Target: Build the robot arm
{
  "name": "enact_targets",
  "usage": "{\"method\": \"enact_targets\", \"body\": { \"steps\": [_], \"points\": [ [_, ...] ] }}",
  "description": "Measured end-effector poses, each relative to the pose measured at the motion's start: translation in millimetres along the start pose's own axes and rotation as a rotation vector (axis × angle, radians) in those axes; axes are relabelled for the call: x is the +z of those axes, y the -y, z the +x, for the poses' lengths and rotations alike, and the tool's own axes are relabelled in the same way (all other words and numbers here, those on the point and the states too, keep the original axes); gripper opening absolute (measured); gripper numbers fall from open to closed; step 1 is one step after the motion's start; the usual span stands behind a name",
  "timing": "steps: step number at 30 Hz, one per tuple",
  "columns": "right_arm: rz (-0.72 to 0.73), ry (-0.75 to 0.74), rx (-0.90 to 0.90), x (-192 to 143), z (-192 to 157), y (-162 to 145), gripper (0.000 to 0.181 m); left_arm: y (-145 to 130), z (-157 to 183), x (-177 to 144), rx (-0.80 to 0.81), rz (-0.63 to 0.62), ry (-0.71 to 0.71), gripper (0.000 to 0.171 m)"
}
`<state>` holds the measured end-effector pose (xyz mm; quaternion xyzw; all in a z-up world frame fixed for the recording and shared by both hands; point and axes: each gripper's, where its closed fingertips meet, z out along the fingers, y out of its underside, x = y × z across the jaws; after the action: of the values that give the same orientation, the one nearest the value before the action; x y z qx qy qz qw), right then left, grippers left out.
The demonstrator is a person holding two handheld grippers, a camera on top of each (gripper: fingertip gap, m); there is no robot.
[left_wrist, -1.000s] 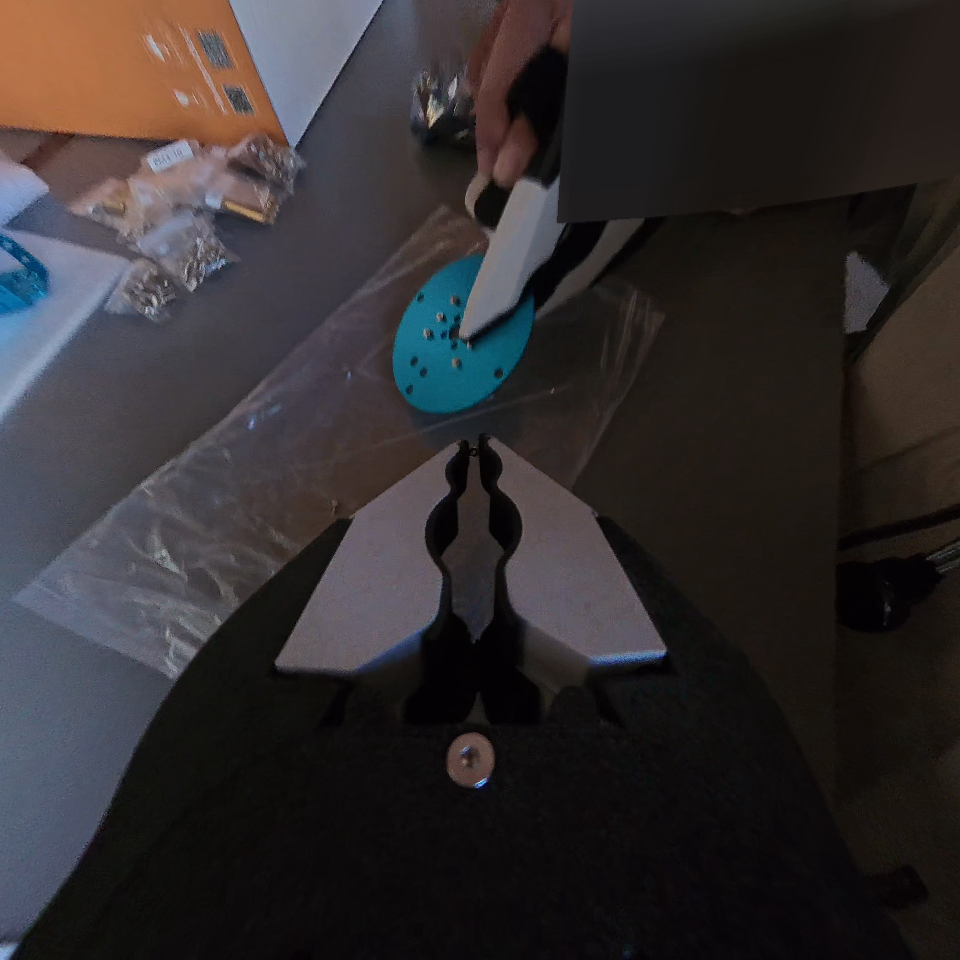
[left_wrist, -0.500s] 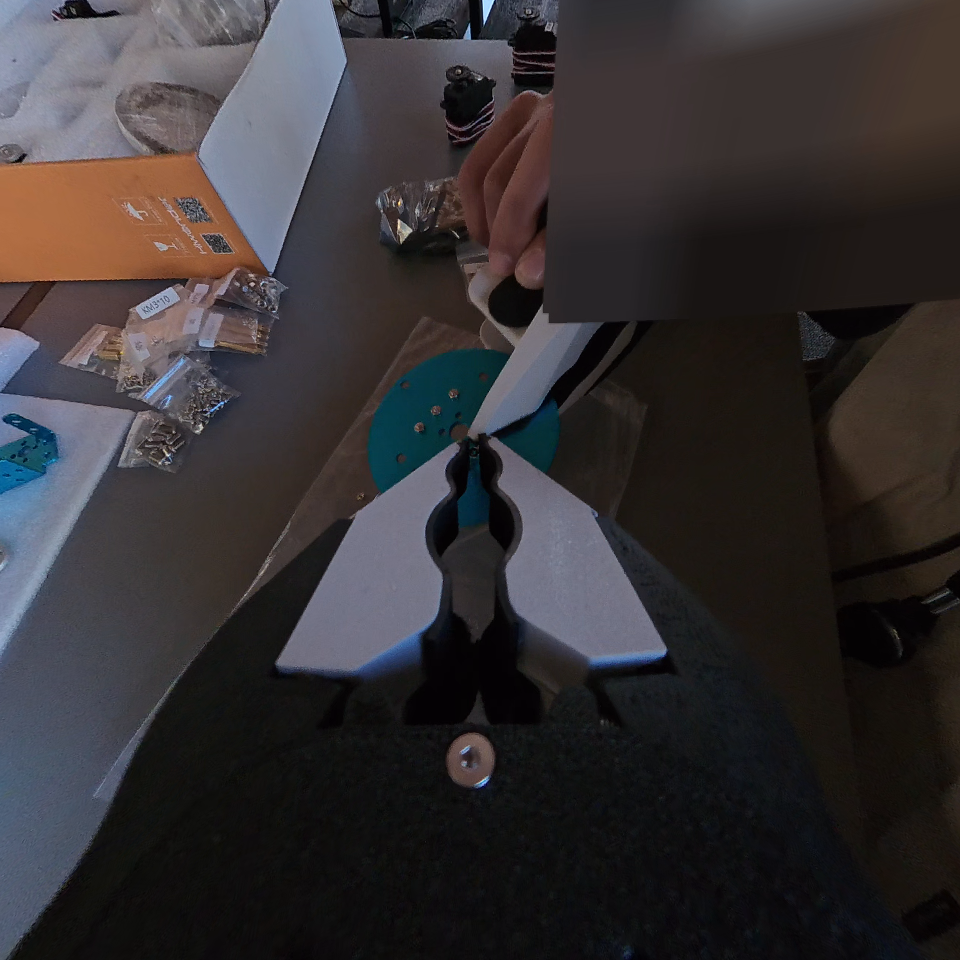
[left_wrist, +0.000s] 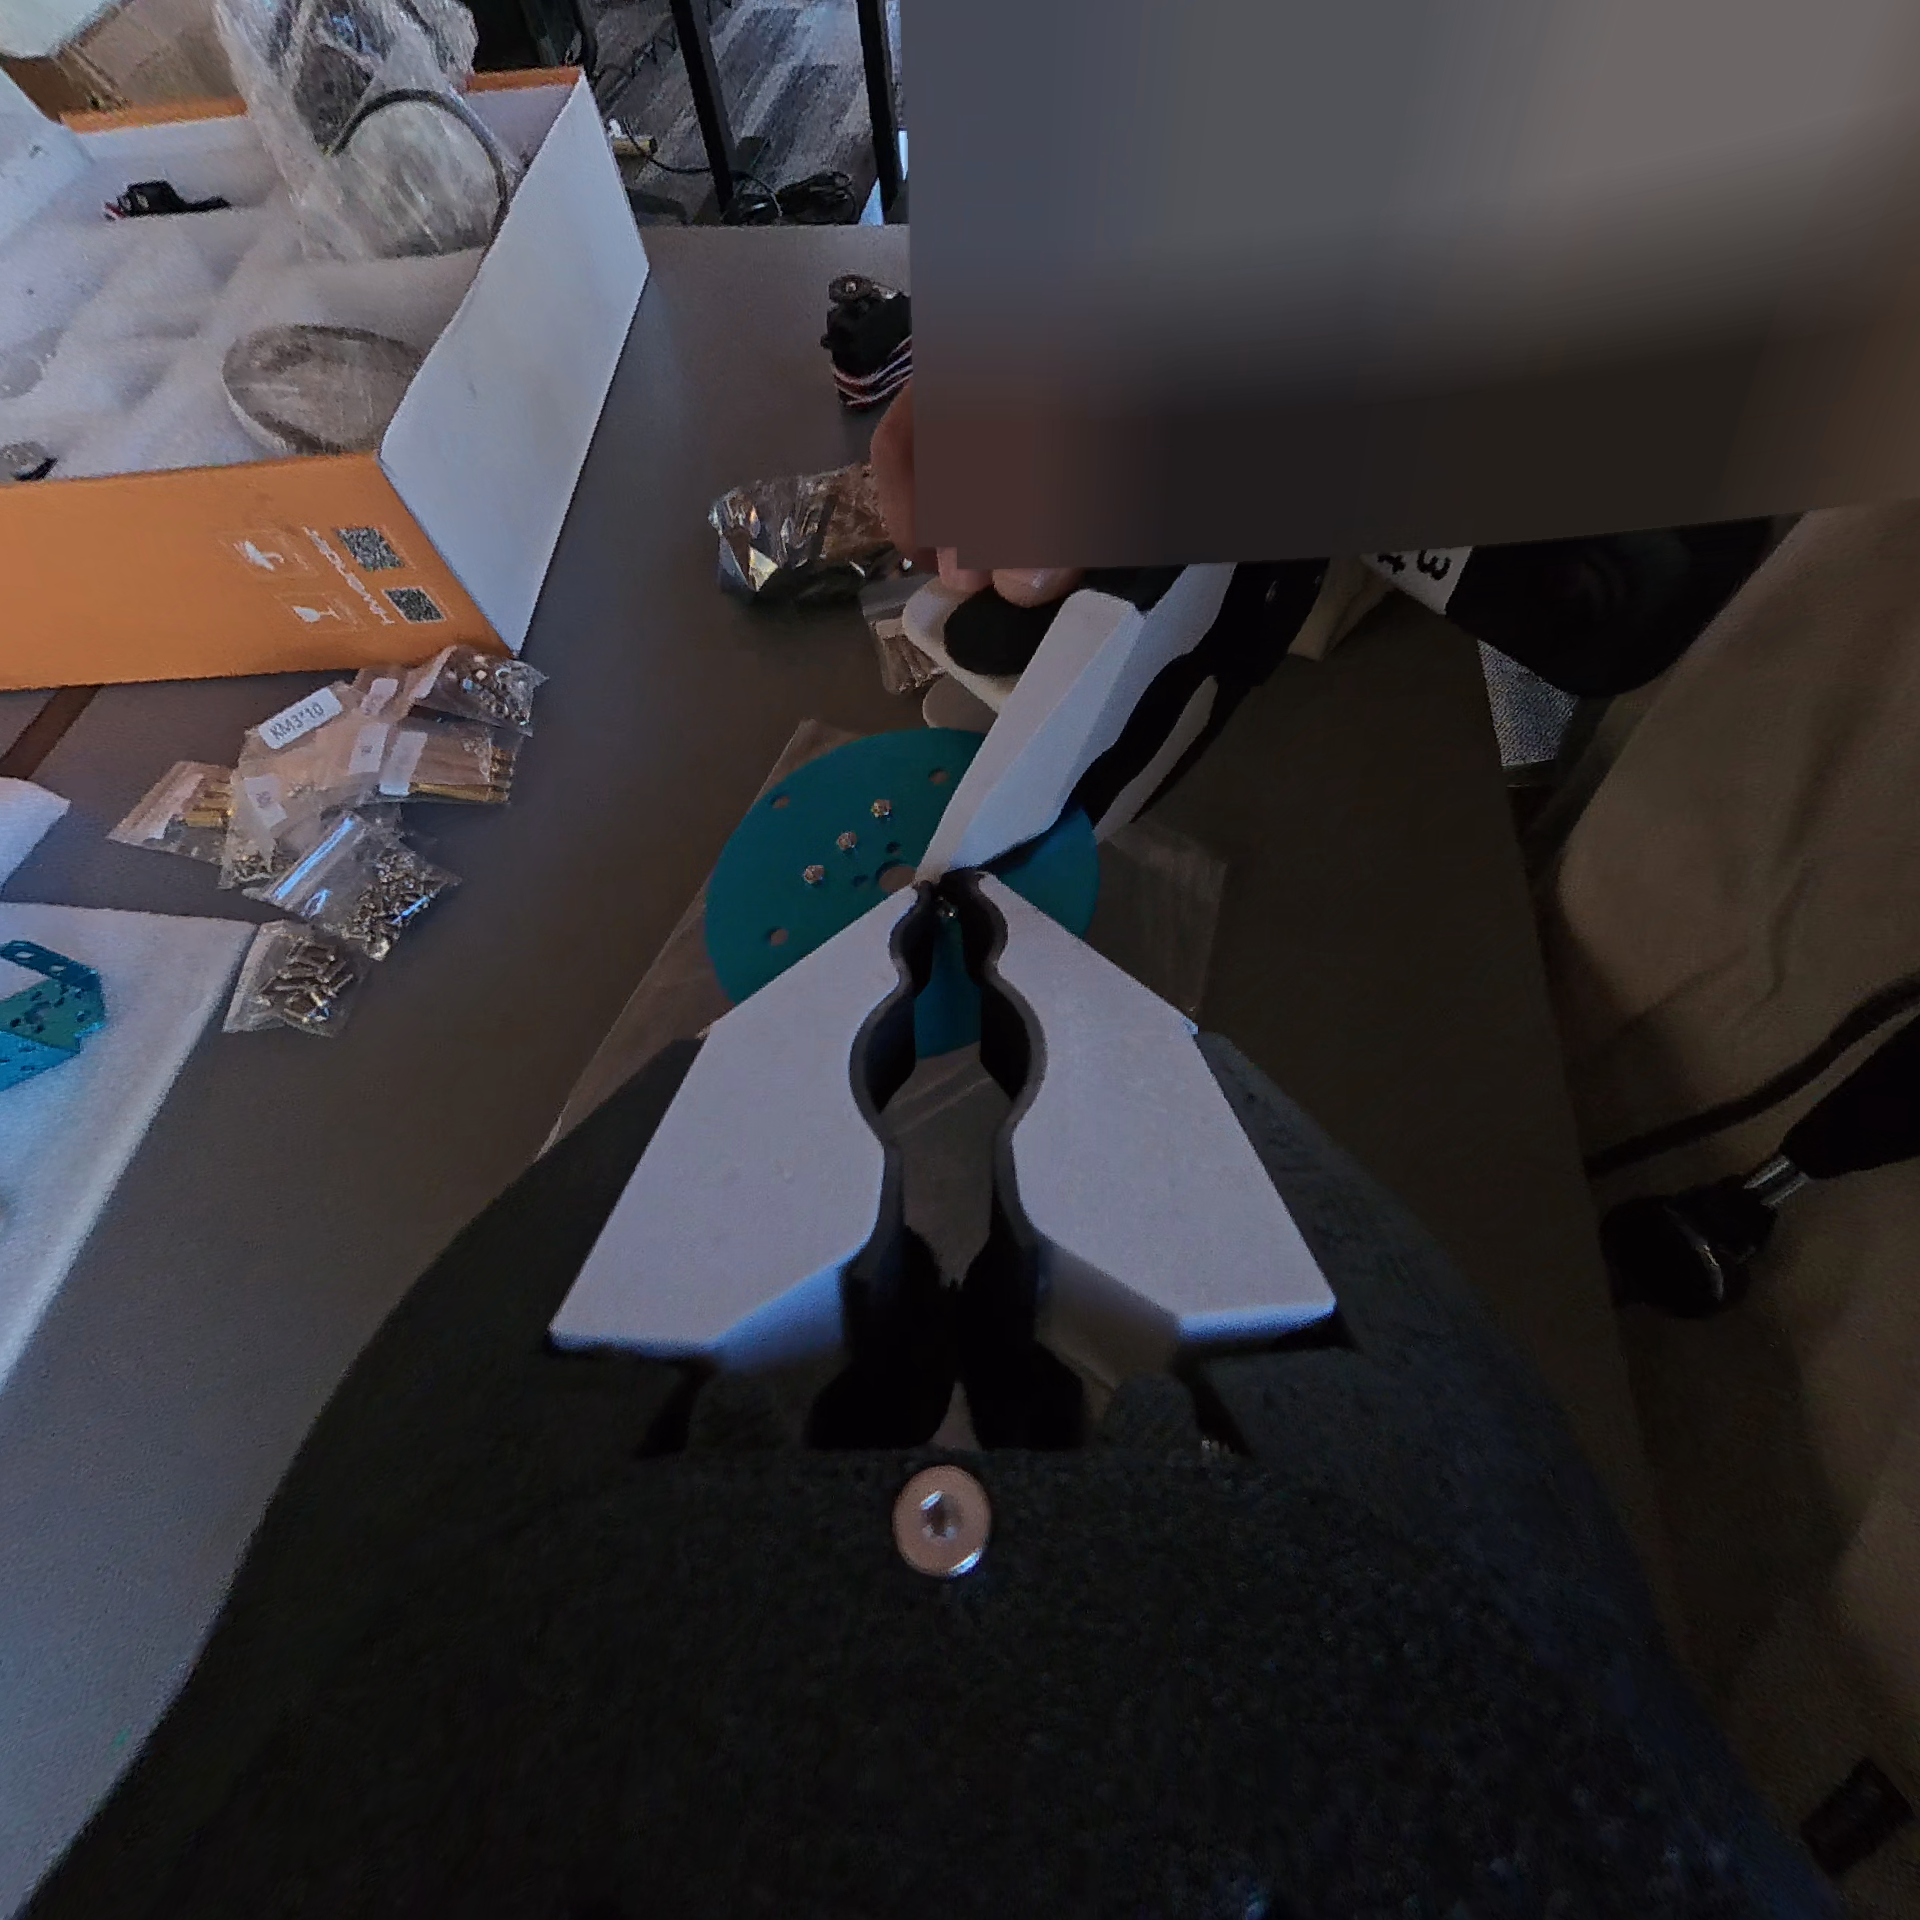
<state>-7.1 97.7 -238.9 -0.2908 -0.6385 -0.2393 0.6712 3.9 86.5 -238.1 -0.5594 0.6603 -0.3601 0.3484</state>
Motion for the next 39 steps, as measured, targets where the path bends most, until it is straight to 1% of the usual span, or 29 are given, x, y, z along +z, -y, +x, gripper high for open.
{"method": "enact_targets", "body": {
  "steps": [10, 15, 26, 30, 34, 35, 39],
  "points": [
    [0.024, -0.013, 0.011, -1, 2, 5, 0.002, 2, 3, -4, 0.003, 0.037, -0.019, 0.005],
    [0.026, -0.026, 0.009, -2, 6, 5, 0.002, 7, 7, -8, 0.006, 0.072, -0.022, 0.01],
    [0.027, -0.02, -0.009, -2, 3, 7, 0.002, 8, 4, -20, -0.013, 0.107, 0.039, 0.011],
    [0.033, -0.03, -0.068, -2, 3, 10, 0.003, 10, -5, -23, -0.058, 0.113, 0.039, 0.018],
    [0.049, -0.058, -0.224, -4, 1, 14, 0.002, 11, -16, -29, -0.161, 0.159, 0.02, 0.018],
    [0.053, -0.056, -0.245, -4, -1, 14, 0.002, 10, -14, -28, -0.161, 0.151, 0.003, 0.017],
    [0.061, -0.044, -0.216, -3, -3, 16, 0.002, 3, -1, -17, -0.073, 0.076, -0.023, 0.017]
  ]
}}
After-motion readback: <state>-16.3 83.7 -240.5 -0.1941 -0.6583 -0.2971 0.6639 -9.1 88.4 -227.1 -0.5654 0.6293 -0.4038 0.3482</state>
